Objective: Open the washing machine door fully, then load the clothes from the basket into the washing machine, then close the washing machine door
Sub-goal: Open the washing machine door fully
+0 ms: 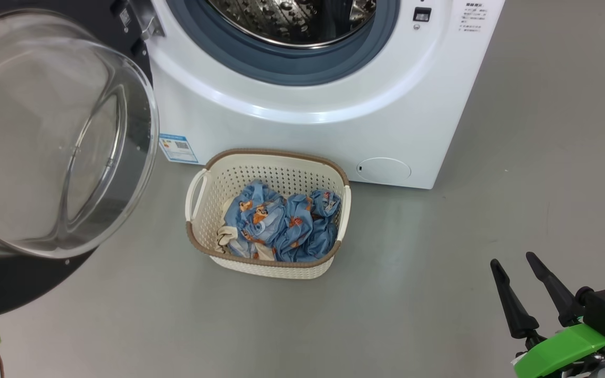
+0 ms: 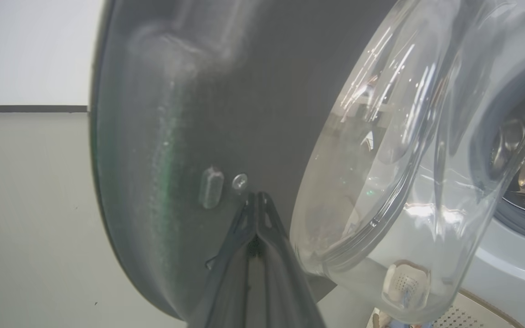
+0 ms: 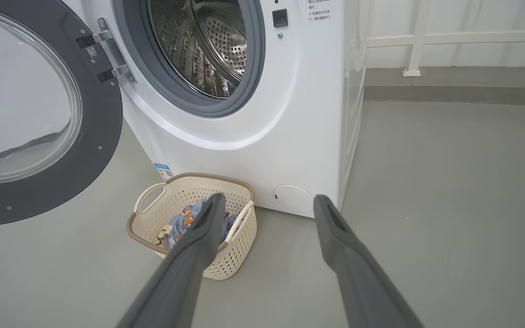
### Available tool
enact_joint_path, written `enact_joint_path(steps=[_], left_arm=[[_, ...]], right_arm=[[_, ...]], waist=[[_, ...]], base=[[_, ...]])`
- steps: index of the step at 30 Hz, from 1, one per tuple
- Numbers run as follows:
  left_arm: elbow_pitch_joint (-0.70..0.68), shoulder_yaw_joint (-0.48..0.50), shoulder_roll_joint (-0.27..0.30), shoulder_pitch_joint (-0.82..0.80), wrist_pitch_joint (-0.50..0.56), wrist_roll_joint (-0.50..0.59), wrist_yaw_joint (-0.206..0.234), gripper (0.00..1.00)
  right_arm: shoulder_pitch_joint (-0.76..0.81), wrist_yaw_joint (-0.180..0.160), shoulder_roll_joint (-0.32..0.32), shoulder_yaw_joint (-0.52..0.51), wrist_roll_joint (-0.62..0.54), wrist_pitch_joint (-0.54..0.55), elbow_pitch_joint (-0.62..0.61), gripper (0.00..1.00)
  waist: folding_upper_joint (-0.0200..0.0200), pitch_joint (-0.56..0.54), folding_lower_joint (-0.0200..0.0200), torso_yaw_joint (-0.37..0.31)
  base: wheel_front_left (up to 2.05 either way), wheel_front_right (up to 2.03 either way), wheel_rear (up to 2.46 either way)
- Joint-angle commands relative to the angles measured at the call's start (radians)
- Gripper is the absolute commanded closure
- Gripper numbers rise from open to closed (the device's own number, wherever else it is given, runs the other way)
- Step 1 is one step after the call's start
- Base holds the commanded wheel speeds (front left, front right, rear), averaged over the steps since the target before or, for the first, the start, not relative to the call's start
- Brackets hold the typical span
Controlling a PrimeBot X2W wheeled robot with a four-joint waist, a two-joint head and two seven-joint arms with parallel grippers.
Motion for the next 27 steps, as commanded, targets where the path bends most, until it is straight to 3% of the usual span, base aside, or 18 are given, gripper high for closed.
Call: enact_joint_path(steps=[1,13,27], left_arm=[[-0.051,0.039,0.045,-0.027,-0.006,0.013,-0.005,1.0],[-0.209,0.032,0.012,0.004,-0.006,0.049,-0.064,1.0],[-0.43,-0.141,-0.105,0.131,-0.006,0.07,-0.079,1.0]], right_arm=[[-0.022,0.003,-0.01,0.018,0.003,-0.006,-0.018,0.0],[-0.009,0.003,0.017,0.021,-0.012,-0.006,-0.025,0.0],[0.007,0.003,0.044,0.03,-0.028,-0.006,-0.057,0.0]], waist=[[0.0,-0.006,0.0,-0.003],[0.0,-0.053,0.0,-0.011],[0.0,-0.093,0.0,-0.042]], base=[[0.0,0.0,0.0],[0.0,0.0,0.0],[0.0,0.0,0.0]])
